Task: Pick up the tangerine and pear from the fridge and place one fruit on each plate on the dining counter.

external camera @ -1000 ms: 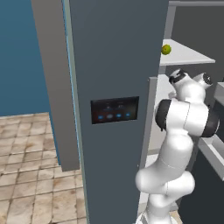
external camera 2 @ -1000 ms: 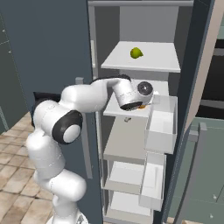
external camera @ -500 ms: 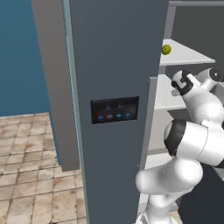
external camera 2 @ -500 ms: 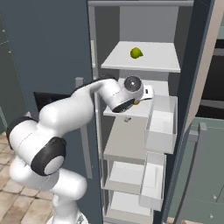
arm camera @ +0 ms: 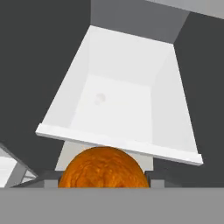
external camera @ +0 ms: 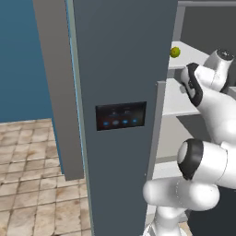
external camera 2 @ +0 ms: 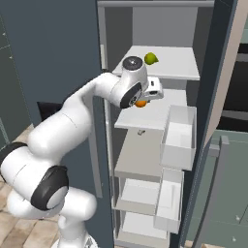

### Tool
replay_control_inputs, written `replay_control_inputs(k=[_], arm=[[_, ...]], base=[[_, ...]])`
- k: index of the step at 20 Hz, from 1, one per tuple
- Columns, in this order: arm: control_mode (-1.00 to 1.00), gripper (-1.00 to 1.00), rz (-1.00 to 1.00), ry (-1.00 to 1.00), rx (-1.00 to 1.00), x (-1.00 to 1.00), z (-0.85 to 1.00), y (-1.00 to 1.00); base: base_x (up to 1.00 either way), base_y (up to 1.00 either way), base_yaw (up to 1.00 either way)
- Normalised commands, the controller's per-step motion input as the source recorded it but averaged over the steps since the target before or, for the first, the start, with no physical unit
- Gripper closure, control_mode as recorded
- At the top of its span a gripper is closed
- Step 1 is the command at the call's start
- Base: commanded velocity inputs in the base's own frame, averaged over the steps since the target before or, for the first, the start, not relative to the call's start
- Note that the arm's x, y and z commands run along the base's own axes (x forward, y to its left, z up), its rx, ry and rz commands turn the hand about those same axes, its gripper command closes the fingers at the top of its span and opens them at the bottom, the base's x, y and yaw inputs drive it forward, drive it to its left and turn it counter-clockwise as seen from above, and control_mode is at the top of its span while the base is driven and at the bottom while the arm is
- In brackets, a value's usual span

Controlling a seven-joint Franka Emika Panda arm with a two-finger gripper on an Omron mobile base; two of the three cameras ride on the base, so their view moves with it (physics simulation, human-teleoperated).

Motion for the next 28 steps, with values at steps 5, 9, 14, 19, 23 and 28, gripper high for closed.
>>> replay_control_inputs(k=[5, 9, 14, 19, 23, 28], arm=[[-1.00, 1.00, 0.00, 0.03, 0.00, -0.74, 0.02, 0.31], [-1.00, 1.00, 0.00, -0.05, 0.00, -0.79, 0.03, 0.26], [-1.00, 1.00, 0.00, 0.00, 0.00, -0.72, 0.16, 0.28], [-1.00, 1.00, -0.04, 0.00, 0.00, -0.61, 0.19, 0.26], [-1.00, 1.00, -0.13, 0.00, 0.00, -0.49, 0.15, 0.28], [-1.00, 1.00, -0.13, 0.00, 0.00, -0.68, 0.04, 0.32]], base=[[0.00, 0.00, 0.00], [0.00, 0.00, 0.00], [0.00, 0.00, 0.00], [0.00, 0.00, 0.00], [0.00, 0.00, 0.00], [0.00, 0.00, 0.00]])
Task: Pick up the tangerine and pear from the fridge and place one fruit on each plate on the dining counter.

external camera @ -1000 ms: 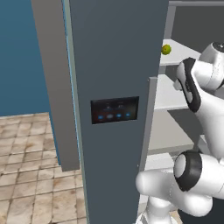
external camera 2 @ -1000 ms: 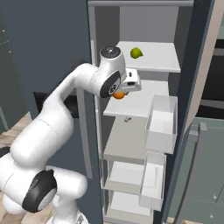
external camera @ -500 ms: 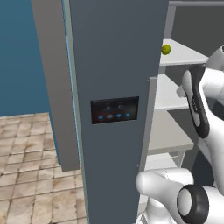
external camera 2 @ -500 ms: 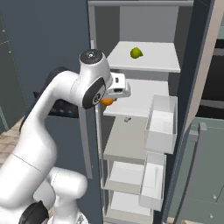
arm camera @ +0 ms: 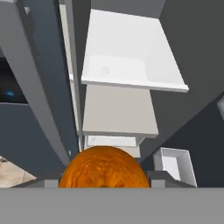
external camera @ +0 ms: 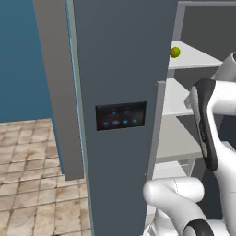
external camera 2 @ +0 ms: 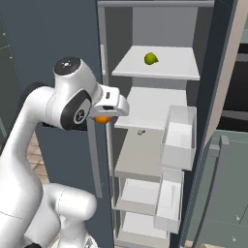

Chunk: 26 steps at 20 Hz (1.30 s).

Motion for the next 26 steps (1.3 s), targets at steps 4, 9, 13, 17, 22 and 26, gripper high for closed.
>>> replay_control_inputs(k=[4, 9, 13, 17, 22, 26], arm=[[-1.00, 1.00, -0.08, 0.00, 0.00, -0.70, 0.00, 0.42], [-1.00, 1.00, -0.02, 0.01, 0.00, -0.49, -0.01, 0.53], [-1.00, 1.00, 0.00, 0.00, -0.02, -0.28, 0.00, 0.50], [-1.00, 1.00, 0.04, 0.03, -0.05, -0.02, -0.01, 0.21], [-1.00, 1.00, 0.02, -0.09, -0.13, -0.60, -0.05, 0.28], [1.00, 1.00, 0.00, -0.10, -0.13, -0.42, 0.00, 0.32]], base=[[0.00, 0.00, 0.00], [0.00, 0.00, 0.00], [0.00, 0.00, 0.00], [0.00, 0.00, 0.00], [0.00, 0.00, 0.00], [-0.12, 0.10, 0.00]])
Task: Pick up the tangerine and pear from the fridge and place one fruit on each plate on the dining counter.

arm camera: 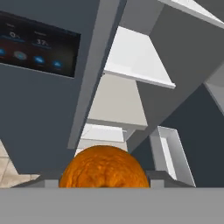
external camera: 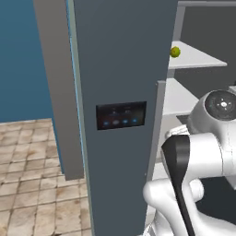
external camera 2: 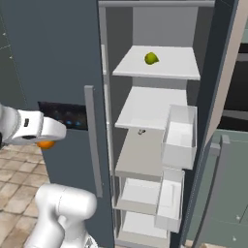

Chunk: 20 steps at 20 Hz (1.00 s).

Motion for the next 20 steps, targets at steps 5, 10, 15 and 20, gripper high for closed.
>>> replay_control_inputs(k=[5, 10, 15, 20], arm=[[1.00, 1.00, 0.00, 0.00, 0.00, 0.00, 0.00, 0.00], [1.00, 1.00, 0.00, 0.00, 0.00, 0.00, 0.00, 0.00], [1.00, 1.00, 0.00, 0.00, 0.00, 0.00, 0.00, 0.00], [1.00, 1.00, 0.00, 0.00, 0.00, 0.00, 0.00, 0.00]], base=[[-0.35, 0.43, -0.17], [-0.42, 0.51, -0.40], [-0.58, 0.33, -0.62], [-0.59, 0.07, -0.74]])
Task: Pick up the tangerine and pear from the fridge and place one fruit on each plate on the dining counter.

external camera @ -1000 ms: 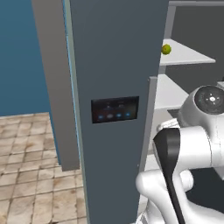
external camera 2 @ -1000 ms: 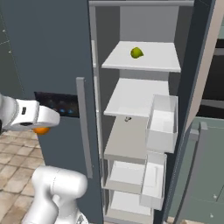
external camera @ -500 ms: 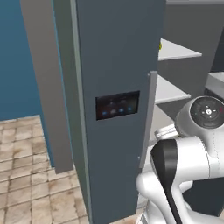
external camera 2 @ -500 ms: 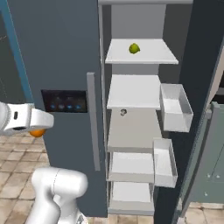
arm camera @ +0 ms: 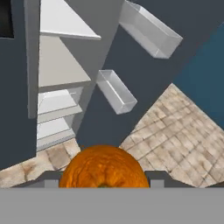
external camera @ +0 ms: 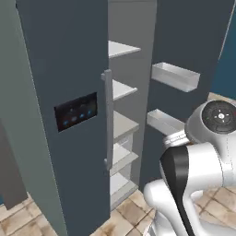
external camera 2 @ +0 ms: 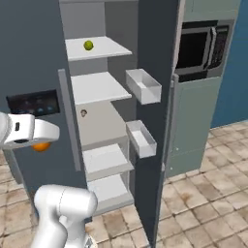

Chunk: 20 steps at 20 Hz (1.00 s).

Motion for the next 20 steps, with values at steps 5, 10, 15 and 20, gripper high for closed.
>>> replay_control_inputs(k=[5, 10, 15, 20], arm=[[1.00, 1.00, 0.00, 0.00, 0.00, 0.00, 0.00, 0.00], [1.00, 1.00, 0.00, 0.00, 0.00, 0.00, 0.00, 0.00], [1.00, 1.00, 0.00, 0.00, 0.00, 0.00, 0.00, 0.00], [1.00, 1.00, 0.00, 0.00, 0.00, 0.00, 0.00, 0.00]], base=[[-0.38, -0.02, -0.78], [-0.15, -0.11, -0.72], [0.04, -0.17, -0.68], [0.36, -0.21, -0.62]])
